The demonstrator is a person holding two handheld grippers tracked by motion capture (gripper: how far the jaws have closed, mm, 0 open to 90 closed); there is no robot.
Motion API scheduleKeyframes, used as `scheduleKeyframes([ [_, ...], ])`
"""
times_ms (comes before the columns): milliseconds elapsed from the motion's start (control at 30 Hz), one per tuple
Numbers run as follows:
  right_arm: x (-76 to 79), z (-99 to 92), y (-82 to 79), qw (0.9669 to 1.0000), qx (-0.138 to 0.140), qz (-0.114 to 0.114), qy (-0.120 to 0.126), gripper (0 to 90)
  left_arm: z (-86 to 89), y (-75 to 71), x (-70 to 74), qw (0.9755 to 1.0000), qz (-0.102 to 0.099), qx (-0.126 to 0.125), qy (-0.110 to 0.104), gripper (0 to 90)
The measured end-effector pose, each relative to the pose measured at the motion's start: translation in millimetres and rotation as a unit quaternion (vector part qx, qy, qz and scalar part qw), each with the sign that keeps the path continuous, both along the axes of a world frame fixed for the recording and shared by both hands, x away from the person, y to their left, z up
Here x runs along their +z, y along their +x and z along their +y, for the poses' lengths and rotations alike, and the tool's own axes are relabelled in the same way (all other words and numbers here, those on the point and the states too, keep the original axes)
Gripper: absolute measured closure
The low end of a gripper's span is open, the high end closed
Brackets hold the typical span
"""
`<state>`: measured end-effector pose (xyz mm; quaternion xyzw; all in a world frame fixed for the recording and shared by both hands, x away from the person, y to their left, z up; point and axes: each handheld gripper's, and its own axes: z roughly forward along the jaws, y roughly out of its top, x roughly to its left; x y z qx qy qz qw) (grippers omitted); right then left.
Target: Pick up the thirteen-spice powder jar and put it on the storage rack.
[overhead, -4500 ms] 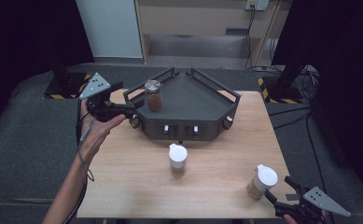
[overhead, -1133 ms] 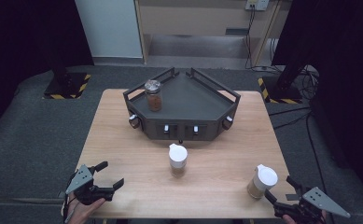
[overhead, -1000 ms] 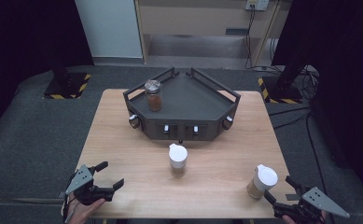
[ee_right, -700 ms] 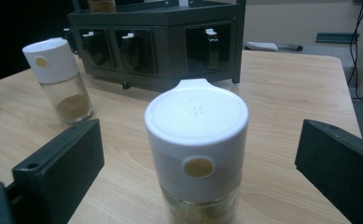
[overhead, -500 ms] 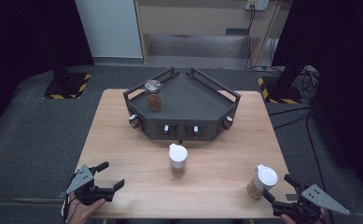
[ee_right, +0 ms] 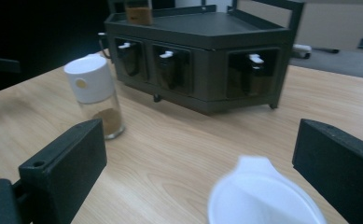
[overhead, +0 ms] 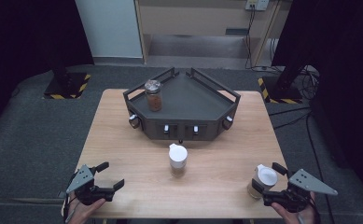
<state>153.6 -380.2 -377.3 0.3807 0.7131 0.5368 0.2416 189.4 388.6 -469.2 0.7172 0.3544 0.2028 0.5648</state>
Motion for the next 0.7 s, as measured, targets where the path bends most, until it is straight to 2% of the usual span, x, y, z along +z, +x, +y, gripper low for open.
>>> scheduleKeyframes([
  [367,25.9,32.4,38.6,0.9986,0.051,0.009,-0.004,3.8,0.7,0.0,-0.6,1.0000,-0.001,0.000,-0.001,2.5],
  [500,30.1,43.1,51.9,0.9976,0.068,0.010,-0.001,3.8,0.1,0.3,-0.2,1.0000,-0.001,-0.001,0.001,2.5],
  [700,36.1,65.8,72.9,0.9949,0.098,0.020,-0.009,3.8,0.3,0.1,-0.4,1.0000,-0.001,0.000,0.001,2.4],
])
